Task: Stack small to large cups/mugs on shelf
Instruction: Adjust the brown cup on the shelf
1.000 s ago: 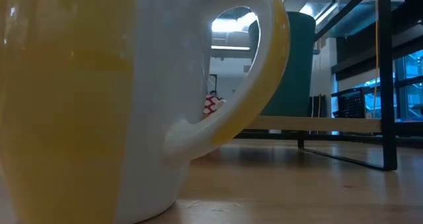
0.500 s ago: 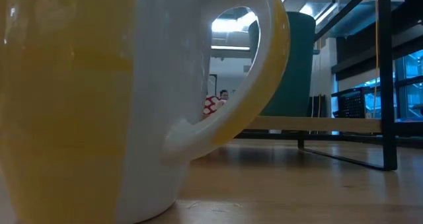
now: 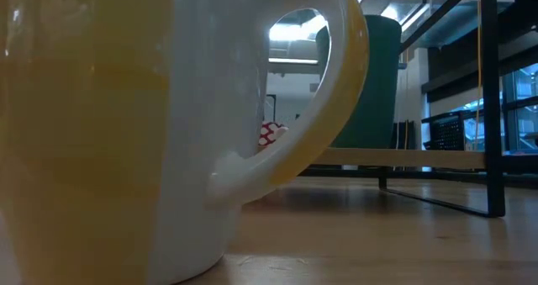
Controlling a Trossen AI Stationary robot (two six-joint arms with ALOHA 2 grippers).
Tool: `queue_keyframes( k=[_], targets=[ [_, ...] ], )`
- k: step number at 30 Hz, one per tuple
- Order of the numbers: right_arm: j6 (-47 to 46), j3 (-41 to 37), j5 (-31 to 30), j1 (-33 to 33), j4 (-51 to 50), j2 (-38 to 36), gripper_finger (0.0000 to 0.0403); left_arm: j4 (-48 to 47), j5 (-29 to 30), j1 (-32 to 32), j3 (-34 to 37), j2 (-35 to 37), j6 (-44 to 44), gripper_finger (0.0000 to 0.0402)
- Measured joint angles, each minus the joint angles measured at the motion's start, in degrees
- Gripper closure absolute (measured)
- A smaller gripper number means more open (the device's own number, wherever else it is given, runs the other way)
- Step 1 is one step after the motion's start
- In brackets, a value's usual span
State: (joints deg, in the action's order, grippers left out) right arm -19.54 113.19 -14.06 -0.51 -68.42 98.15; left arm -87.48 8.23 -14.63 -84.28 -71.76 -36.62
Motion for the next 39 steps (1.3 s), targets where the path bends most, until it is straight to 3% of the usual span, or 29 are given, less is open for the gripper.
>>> queue_keyframes(
  k=[19, 35, 39],
  targets=[
    [-0.3, -0.1, 1.7, -3.3, 0.4, 0.0, 0.0167, 5.6, -2.0, 6.3, 1.3, -6.8, 15.9, 0.0305],
    [-1.0, -0.1, 1.7, -3.3, 0.4, 0.0, 0.0167, 8.8, -4.8, 7.0, 7.4, -6.7, 17.6, 0.0306],
    [-1.0, -0.1, 1.7, -3.3, 0.4, 0.0, 0.0167, 8.3, -4.8, 7.0, 7.4, -6.7, 18.6, 0.0327]
  ],
)
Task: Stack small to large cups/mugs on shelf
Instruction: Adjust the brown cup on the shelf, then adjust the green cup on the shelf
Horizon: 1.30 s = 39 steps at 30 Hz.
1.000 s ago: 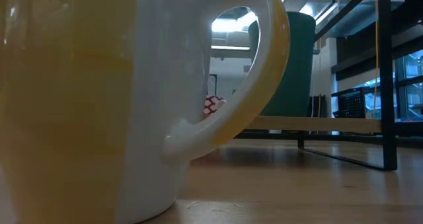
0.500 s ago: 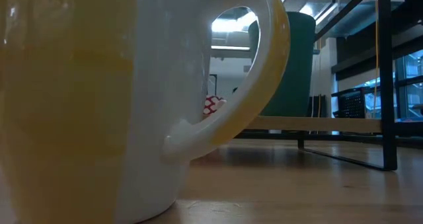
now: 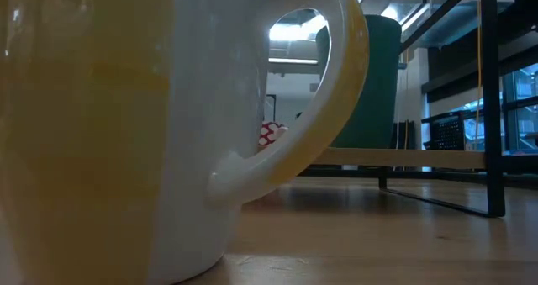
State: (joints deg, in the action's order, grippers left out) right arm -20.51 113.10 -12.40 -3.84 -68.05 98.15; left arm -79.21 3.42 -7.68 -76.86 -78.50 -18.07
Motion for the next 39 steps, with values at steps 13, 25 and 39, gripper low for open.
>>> queue_keyframes(
  k=[13, 25, 39],
  targets=[
    [0.0, 0.0, 0.0, 0.0, 0.0, 0.0, 0.0167, -2.3, 1.9, 0.0, 0.0, 0.2, -0.6, 0.0368],
    [0.0, 0.0, 0.0, 0.0, -0.6, 0.0, 0.0167, -3.1, 0.2, 0.0, -1.1, 0.6, -1.8, 0.0361],
    [1.2, -1.4, 6.0, 0.9, -13.3, -0.1, 0.0167, -0.9, 0.3, -0.3, -16.7, 0.7, -4.8, 0.0351]
  ],
)
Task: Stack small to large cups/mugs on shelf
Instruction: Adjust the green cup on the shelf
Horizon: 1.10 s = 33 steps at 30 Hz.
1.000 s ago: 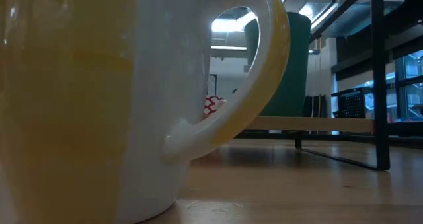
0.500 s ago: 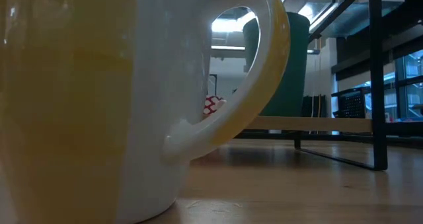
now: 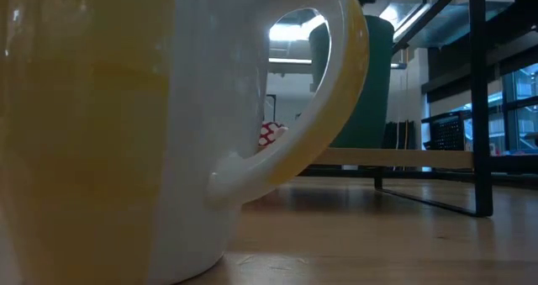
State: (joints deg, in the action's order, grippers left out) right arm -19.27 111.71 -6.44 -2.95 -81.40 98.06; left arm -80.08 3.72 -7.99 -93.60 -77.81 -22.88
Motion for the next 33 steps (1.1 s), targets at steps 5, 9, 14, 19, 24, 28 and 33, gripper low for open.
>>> queue_keyframes(
  k=[5, 9, 14, 19, 24, 28, 33],
  targets=[
    [-2.0, -5.0, 2.7, 2.9, 0.6, 0.1, 0.0167, 6.3, -1.7, -1.0, -0.1, -1.7, 0.8, 0.0346],
    [-3.4, -10.9, 4.6, 5.4, 1.0, 0.2, 0.0167, 5.5, -1.7, -1.5, 0.0, -3.0, 0.9, 0.0349],
    [-4.7, -16.4, 6.8, 7.6, 6.1, 0.2, 0.0167, 5.5, -1.5, -1.9, 0.0, -3.2, 1.0, 0.035],
    [-6.1, -18.6, 7.8, 8.7, 11.6, 0.2, 0.0167, 5.5, -1.3, -1.8, 0.0, -3.2, 1.0, 0.035],
    [-6.6, -19.8, 7.6, 8.8, 12.7, 0.2, 0.0167, 5.5, -1.3, -1.8, 0.0, -3.2, 0.9, 0.035],
    [-7.1, -21.8, 7.0, 8.8, 13.3, 0.2, 0.0167, 4.9, -1.3, -1.8, 0.0, -3.2, 0.9, 0.035],
    [-6.9, -23.9, 7.0, 8.8, 15.6, 0.2, 0.0169, 4.6, -0.7, -1.8, 0.0, -3.2, 0.9, 0.035]
  ],
)
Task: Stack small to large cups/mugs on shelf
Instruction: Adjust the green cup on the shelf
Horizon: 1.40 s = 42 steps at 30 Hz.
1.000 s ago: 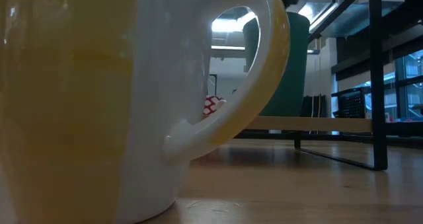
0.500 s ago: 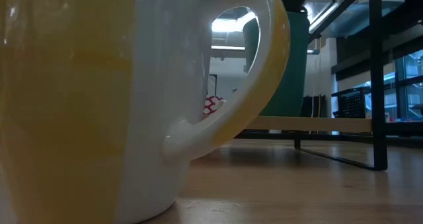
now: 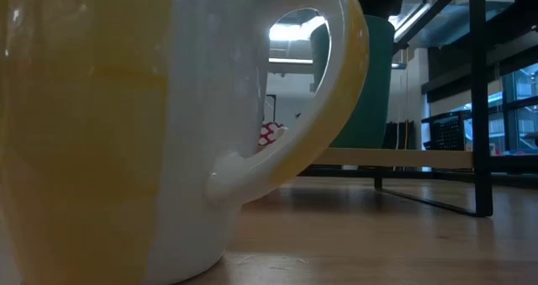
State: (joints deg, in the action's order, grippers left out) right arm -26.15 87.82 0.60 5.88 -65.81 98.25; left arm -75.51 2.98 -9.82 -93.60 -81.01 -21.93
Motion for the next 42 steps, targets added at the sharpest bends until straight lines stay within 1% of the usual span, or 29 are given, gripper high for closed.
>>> queue_keyframes(
  k=[2, 5, 10, 14, 15, 16, 21, 24, 27, 32, 34, 37, 40, 42],
  targets=[
    [0.9, 0.0, 0.0, 0.0, 0.7, 0.0, 0.018, -0.4, 0.6, 0.0, 0.0, 0.0, 0.0, 0.035],
    [2.9, 0.0, 0.8, 0.0, 1.9, 0.0, 0.0215, -1.2, 0.8, 0.3, 0.0, 0.0, 0.0, 0.035],
    [7.4, 0.0, 4.8, 0.0, 2.3, 0.0, 0.0299, -2.1, 1.0, 1.1, 0.0, 0.0, 0.0, 0.035],
    [10.2, 0.0, 5.1, 0.0, 2.9, 0.0, 0.0368, -2.1, 1.0, 1.7, 0.0, 0.0, 0.0, 0.035],
    [10.9, 0.0, 5.1, 0.0, 3.0, 0.0, 0.0383, -2.1, 1.0, 1.9, 0.0, 0.0, 0.0, 0.035],
    [11.6, 0.0, 5.1, 0.0, 3.2, 0.0, 0.039, -2.1, 1.0, 2.0, 0.0, 0.0, 0.1, 0.035],
    [13.1, 0.0, 5.2, 0.0, 7.2, 0.0, 0.0383, -2.1, 1.0, 2.8, 0.0, 0.0, 0.1, 0.035],
    [13.3, 0.0, 7.4, -0.6, 10.0, 0.0, 0.039, -2.1, 1.0, 3.1, 0.0, 0.0, 0.1, 0.035],
    [13.9, 0.0, 8.2, -1.2, 12.3, 0.0, 0.0394, -2.0, 1.0, 3.2, 0.0, 0.0, 0.0, 0.035],
    [14.1, 1.0, 9.6, -1.3, 12.8, 1.0, 0.0388, -2.0, 1.0, 3.2, 0.0, 0.0, -0.4, 0.035],
    [12.8, 3.4, 9.7, -1.2, 10.6, 2.8, 0.039, -2.0, 1.0, 3.2, 0.0, 0.0, -1.3, 0.035],
    [12.8, 9.4, 9.3, -0.9, 7.3, 6.0, 0.0391, -2.0, 1.0, 3.2, 0.0, 0.0, -1.8, 0.035],
    [14.3, 17.6, 6.8, -0.3, 4.1, 9.5, 0.0389, -2.0, 1.0, 3.2, 0.0, 0.0, -2.0, 0.035],
    [14.7, 23.5, 6.8, -0.3, 0.8, 12.6, 0.0388, -2.0, 0.9, 3.2, 0.0, 0.0, -2.5, 0.035]
  ],
)
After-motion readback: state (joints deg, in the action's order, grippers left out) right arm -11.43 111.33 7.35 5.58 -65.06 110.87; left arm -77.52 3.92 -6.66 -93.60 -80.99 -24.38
